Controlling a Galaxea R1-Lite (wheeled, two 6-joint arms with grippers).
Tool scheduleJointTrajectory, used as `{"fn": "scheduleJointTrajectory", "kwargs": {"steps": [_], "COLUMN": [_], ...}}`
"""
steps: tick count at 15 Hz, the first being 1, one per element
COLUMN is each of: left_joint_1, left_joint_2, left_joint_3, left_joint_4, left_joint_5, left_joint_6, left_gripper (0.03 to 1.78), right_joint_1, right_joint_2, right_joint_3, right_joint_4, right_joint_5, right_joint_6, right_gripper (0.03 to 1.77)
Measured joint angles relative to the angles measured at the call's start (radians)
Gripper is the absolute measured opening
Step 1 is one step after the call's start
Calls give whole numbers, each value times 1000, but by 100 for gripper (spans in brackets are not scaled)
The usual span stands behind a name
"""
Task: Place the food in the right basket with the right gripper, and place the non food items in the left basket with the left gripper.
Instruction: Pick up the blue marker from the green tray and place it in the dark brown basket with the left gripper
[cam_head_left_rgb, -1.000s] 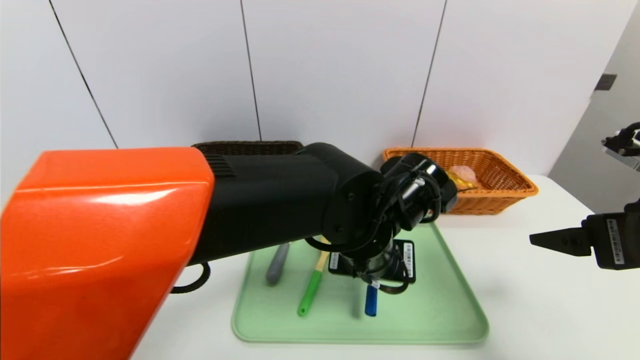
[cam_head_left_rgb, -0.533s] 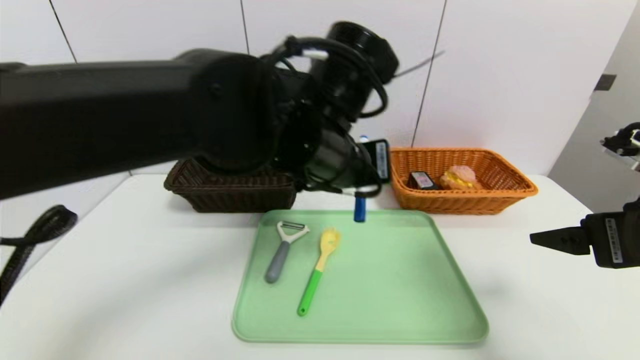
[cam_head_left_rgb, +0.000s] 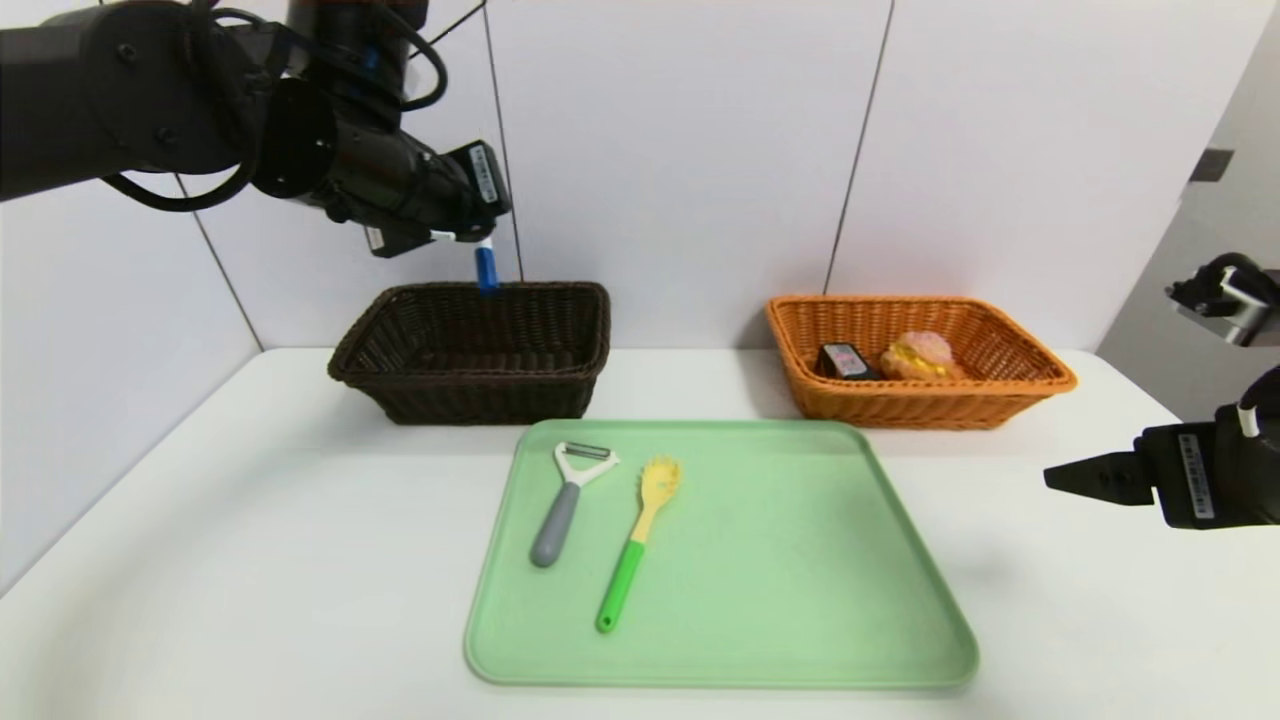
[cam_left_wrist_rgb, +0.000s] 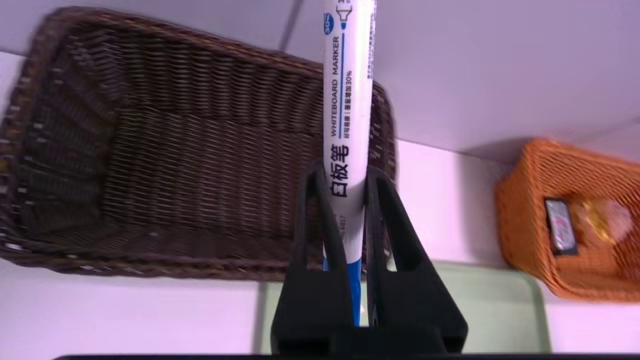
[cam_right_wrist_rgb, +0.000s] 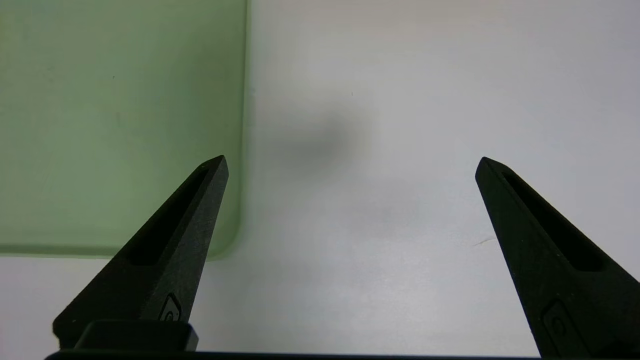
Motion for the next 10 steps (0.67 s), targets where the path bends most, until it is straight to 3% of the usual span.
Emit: {"fn": "scheduleJointTrajectory", "kwargs": {"steps": [3, 10], "left_joint_1": [106, 156], "left_joint_2": [53, 191], "left_joint_3": [0, 0], "left_joint_4": [-8, -10], "left_joint_5": [-37, -39], "left_joint_6": [-3, -6], "left_gripper": [14, 14], "right_joint_1": [-18, -37], "right_joint_2": [10, 26], "right_joint_3": [-5, -6], "right_joint_4": [0, 0], "right_joint_5": [1, 1], "right_joint_6": [-2, -1], "right_gripper": [171, 171]}}
